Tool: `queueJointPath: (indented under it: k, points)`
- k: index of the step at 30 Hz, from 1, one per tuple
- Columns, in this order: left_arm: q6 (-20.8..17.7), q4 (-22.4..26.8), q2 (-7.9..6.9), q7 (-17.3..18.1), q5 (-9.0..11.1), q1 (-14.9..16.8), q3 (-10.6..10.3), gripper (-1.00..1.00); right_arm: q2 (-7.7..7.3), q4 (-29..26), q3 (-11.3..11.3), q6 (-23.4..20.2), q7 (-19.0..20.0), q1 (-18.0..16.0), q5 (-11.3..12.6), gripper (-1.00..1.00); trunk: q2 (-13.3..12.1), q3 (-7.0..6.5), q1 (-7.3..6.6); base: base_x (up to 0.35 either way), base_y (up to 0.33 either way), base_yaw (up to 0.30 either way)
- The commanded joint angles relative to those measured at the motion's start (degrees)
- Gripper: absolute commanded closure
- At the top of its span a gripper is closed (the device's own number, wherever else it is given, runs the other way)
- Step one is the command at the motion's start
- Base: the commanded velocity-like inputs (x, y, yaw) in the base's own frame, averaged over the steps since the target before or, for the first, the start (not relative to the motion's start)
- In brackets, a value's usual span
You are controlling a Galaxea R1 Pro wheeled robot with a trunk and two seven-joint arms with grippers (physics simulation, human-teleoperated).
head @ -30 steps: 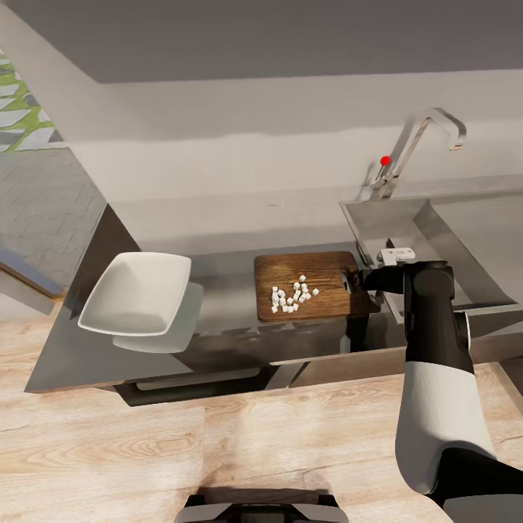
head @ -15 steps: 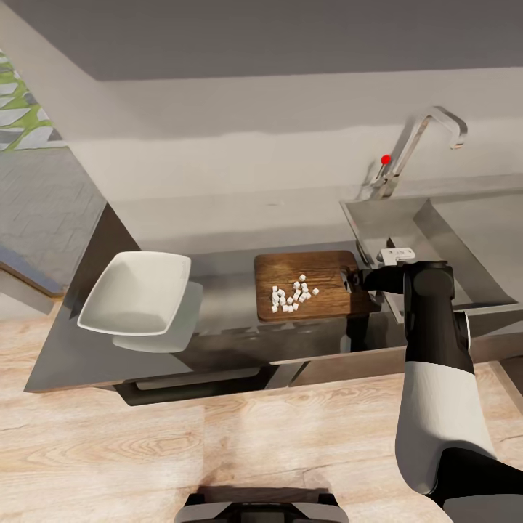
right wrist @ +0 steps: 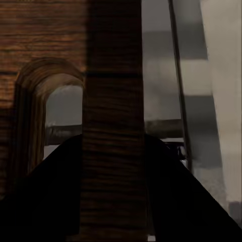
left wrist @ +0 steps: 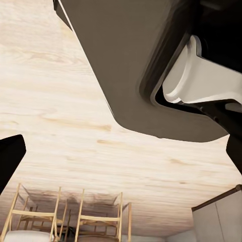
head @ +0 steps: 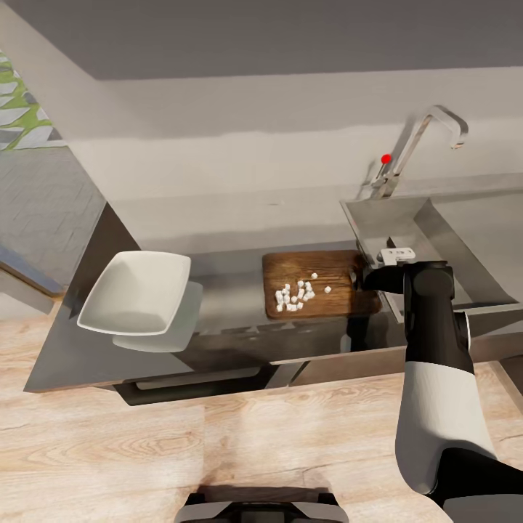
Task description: In the kitchen, take the Vidalia onion out of the sink, dice it on the chopping board with the paring knife, put the diced onion into the bowl on the countertop, then place both the paring knife and the chopping board into the sink.
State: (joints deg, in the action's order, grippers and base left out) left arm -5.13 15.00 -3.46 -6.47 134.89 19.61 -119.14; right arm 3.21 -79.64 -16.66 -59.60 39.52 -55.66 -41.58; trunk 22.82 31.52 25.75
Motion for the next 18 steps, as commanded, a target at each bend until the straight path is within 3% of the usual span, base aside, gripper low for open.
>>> queueJointPath:
  k: [1,18]
  points:
    - [0.0,0.2,-0.05,-0.3,0.1,0.1,-0.1,-1.0,0.07,0.0,-0.1,-0.2,0.5,-0.1,-0.4,1.0,0.1,0.08,0.03,0.0,0.0,0.0]
    - [0.0,0.2,-0.05,-0.3,0.1,0.1,-0.1,-1.0,0.07,0.0,-0.1,-0.2,0.5,-0.1,-0.4,1.0,0.1,0.08,0.03,0.0,0.0,0.0]
